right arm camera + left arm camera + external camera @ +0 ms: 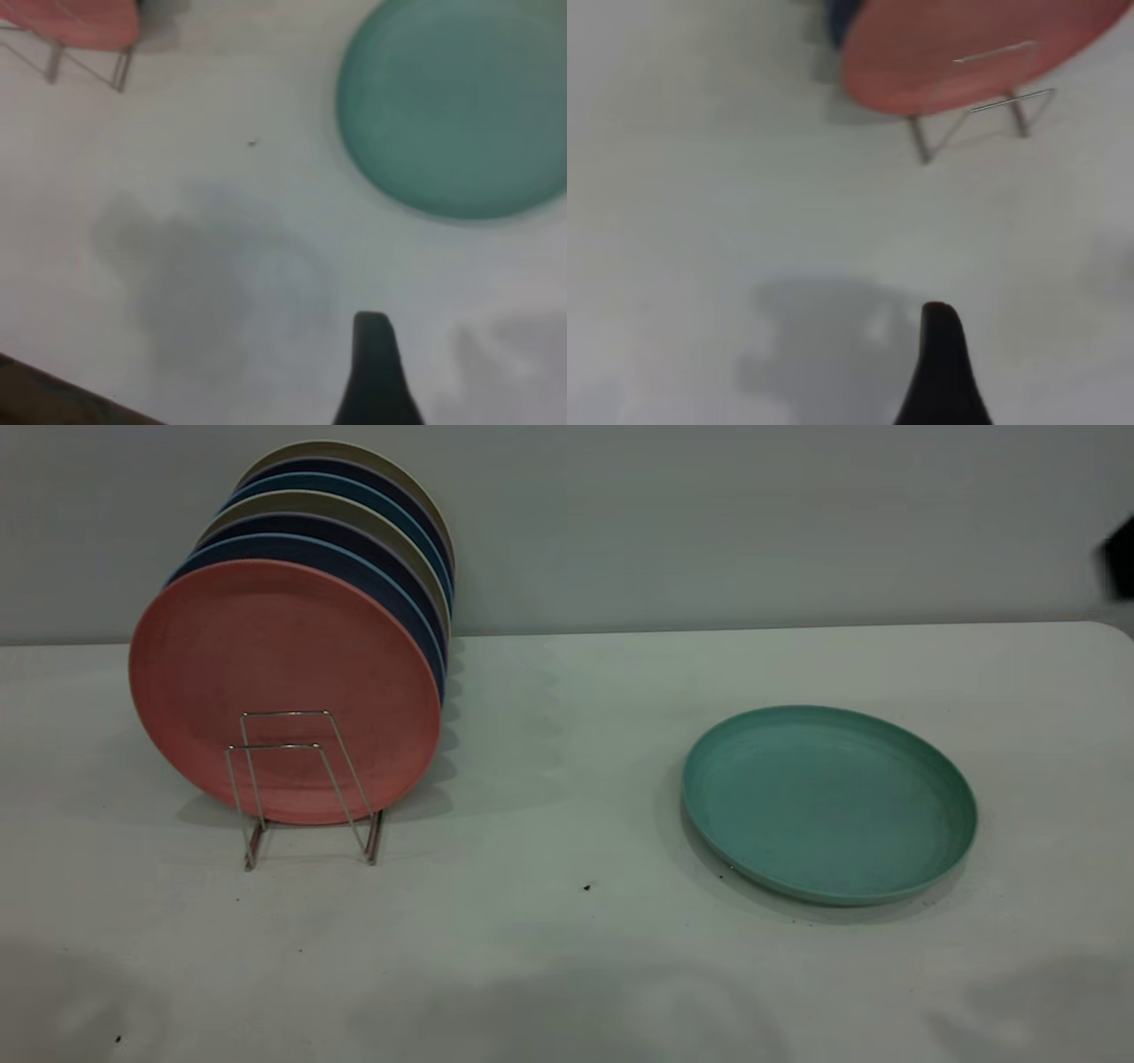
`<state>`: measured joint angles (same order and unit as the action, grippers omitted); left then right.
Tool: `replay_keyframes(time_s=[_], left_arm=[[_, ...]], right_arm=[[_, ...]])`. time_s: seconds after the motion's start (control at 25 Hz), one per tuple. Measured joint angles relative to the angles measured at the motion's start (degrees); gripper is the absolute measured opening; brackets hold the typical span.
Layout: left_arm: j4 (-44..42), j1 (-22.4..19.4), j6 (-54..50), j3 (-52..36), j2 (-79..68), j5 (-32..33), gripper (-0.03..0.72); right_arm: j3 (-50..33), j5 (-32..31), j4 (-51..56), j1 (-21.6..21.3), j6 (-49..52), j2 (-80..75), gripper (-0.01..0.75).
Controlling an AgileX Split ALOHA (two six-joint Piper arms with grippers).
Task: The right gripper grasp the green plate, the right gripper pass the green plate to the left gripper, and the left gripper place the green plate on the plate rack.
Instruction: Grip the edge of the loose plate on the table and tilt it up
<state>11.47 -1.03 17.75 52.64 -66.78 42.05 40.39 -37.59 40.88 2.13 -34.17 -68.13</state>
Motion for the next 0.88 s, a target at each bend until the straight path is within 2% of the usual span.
replay_keyframes(time_s=[0.2,0.44,0.68,0.88], left_arm=[[12.0,1.1,9.0,2.8,-10.8,-2.5,0.586],[23.6,8.4,16.5,6.5,-21.4,-6.0,0.586],[27.2,17.9,18.8,8.9,-30.5,-11.4,0.586],[27.5,23.3,19.0,9.1,-36.1,-15.0,0.586]], right_arm=[[0.4,5.1,10.1,0.0,-7.9,-13.7,0.569],[1.6,8.8,16.2,0.0,-14.1,-27.6,0.569],[7.9,9.7,17.2,-0.2,-14.6,-39.0,0.560],[13.5,5.7,18.4,-3.9,-14.8,-46.7,0.555]])
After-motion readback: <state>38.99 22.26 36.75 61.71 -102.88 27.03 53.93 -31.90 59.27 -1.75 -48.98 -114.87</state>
